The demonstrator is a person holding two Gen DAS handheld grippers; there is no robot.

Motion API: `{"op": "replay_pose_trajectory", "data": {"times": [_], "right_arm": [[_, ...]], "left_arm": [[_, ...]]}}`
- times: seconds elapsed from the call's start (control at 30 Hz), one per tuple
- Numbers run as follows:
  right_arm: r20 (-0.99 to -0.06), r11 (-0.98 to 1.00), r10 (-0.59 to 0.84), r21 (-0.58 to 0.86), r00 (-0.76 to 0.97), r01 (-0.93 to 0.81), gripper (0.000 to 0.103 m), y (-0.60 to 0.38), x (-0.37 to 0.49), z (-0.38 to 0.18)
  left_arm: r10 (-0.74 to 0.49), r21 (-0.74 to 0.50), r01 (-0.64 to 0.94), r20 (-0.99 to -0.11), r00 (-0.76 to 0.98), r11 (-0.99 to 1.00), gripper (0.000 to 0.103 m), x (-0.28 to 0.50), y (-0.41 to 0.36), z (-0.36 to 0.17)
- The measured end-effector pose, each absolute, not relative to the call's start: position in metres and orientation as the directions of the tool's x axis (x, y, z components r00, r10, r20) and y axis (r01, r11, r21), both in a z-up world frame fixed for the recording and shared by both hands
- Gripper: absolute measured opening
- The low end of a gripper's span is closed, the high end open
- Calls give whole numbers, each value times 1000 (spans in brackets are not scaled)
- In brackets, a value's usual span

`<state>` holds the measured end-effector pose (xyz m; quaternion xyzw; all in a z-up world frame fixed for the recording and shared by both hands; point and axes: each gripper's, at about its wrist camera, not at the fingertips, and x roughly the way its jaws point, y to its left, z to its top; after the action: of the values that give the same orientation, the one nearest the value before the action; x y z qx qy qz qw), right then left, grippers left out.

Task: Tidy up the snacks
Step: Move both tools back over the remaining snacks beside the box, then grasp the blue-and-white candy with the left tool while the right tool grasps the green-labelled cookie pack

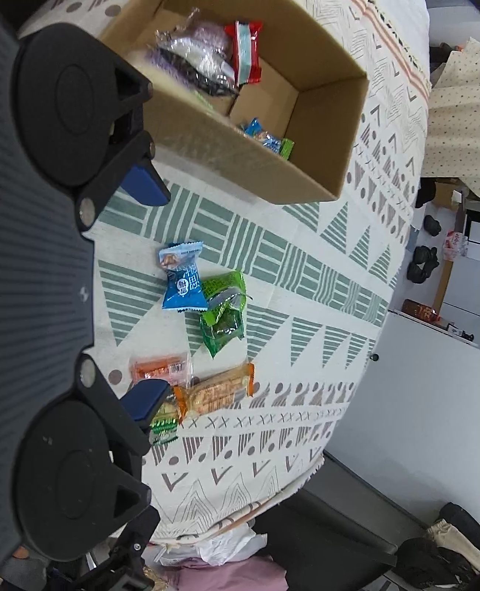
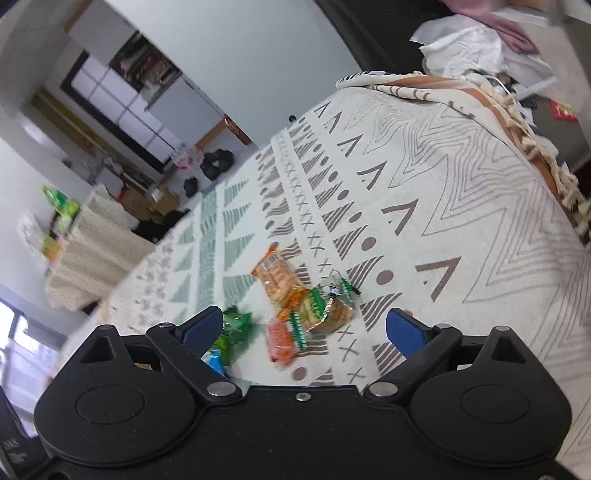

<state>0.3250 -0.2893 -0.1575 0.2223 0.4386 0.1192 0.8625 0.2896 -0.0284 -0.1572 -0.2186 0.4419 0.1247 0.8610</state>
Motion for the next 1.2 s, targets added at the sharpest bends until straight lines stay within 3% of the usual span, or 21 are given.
{"op": "replay_pose_trajectory", "data": {"times": [0.2,0.6,0.93,1.2], "right_arm": [[-731,918,376,377,569,-123,96,-265,345,-162],[-803,947,320,280,503,-156,96,-238,368,-199],[-840,964,258,195,478,-179,96,-225,384,-221],[-840,968,206,100,501,-229,94,-211,380,-233]], "left_arm": [[49,-237,-420,-823,566,876,97,304,-24,-175],[28,-256,-468,-855,519,846,77,328,-11,-211],[52,-244,-499,-860,507,832,46,332,-12,-223],[51,-251,-499,-855,516,829,39,328,-9,-218]]}}
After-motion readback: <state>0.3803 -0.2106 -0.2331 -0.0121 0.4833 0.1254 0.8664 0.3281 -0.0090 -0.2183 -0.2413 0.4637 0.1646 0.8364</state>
